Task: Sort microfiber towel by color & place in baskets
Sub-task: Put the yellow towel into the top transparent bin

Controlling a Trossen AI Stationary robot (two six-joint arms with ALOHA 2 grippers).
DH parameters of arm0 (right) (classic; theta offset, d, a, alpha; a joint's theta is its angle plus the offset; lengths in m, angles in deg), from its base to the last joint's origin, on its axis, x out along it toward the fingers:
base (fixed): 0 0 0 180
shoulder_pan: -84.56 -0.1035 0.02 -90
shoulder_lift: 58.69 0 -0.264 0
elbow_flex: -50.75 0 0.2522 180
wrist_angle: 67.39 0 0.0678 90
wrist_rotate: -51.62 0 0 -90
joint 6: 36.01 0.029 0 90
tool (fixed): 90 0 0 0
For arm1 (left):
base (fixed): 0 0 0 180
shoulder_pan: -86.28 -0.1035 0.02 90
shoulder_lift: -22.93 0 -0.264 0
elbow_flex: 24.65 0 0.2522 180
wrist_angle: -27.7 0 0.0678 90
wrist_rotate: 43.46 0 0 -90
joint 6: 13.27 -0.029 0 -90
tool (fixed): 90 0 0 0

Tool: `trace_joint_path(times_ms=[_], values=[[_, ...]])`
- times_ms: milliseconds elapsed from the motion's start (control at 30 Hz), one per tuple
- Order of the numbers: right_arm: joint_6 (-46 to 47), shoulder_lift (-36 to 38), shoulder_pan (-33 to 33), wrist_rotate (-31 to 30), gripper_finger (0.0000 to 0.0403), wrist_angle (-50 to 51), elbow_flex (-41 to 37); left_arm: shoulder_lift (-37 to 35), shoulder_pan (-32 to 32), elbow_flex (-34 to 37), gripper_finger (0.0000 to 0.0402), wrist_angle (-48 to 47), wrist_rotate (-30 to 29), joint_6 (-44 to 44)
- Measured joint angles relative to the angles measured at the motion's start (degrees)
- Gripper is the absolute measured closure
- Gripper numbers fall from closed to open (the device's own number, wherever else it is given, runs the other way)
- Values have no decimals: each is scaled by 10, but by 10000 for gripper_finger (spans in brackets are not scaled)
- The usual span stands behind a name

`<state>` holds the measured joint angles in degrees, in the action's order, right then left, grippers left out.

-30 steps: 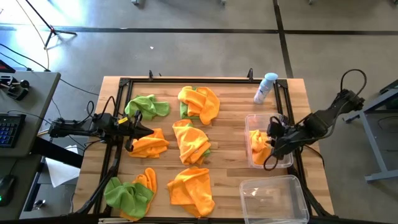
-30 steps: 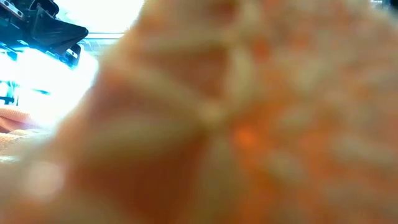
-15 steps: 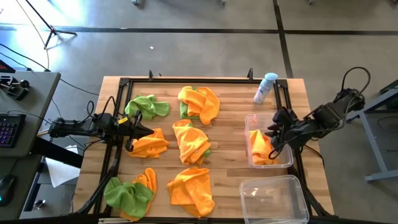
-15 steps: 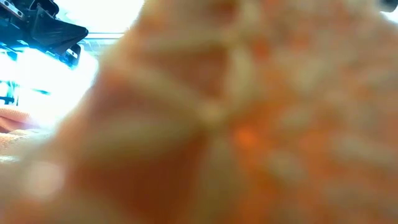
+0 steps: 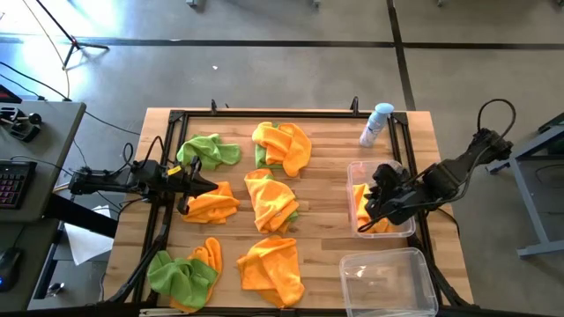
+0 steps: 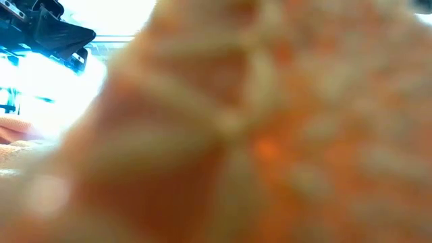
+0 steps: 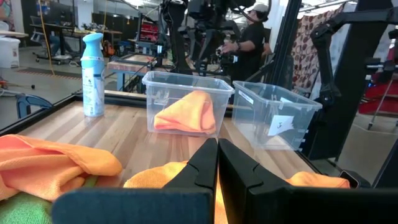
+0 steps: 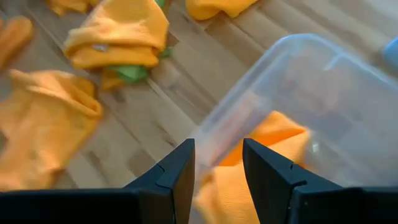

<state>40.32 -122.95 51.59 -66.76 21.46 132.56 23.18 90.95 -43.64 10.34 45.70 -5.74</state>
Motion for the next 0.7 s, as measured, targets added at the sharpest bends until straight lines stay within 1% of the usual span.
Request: trace_joint_path(times_ms=[100,167,267,333,567,700], values=[[19,-12,0,0,275,-33,0,0,0,0,401,0,0,24],[19,-18,0,0,275,-52,0,0,0,0,402,0,0,63],[17,-27,0,-1,275,-49,0,0,0,0,402,1,0,135],[17,-33,0,4,275,-49,0,0,0,0,402,5,0,161],[51,-41,0,5,278,-49,0,1,0,-2,402,12,-12,199],[57,-38,0,6,305,-41,0,25,0,-29,401,10,-30,199]])
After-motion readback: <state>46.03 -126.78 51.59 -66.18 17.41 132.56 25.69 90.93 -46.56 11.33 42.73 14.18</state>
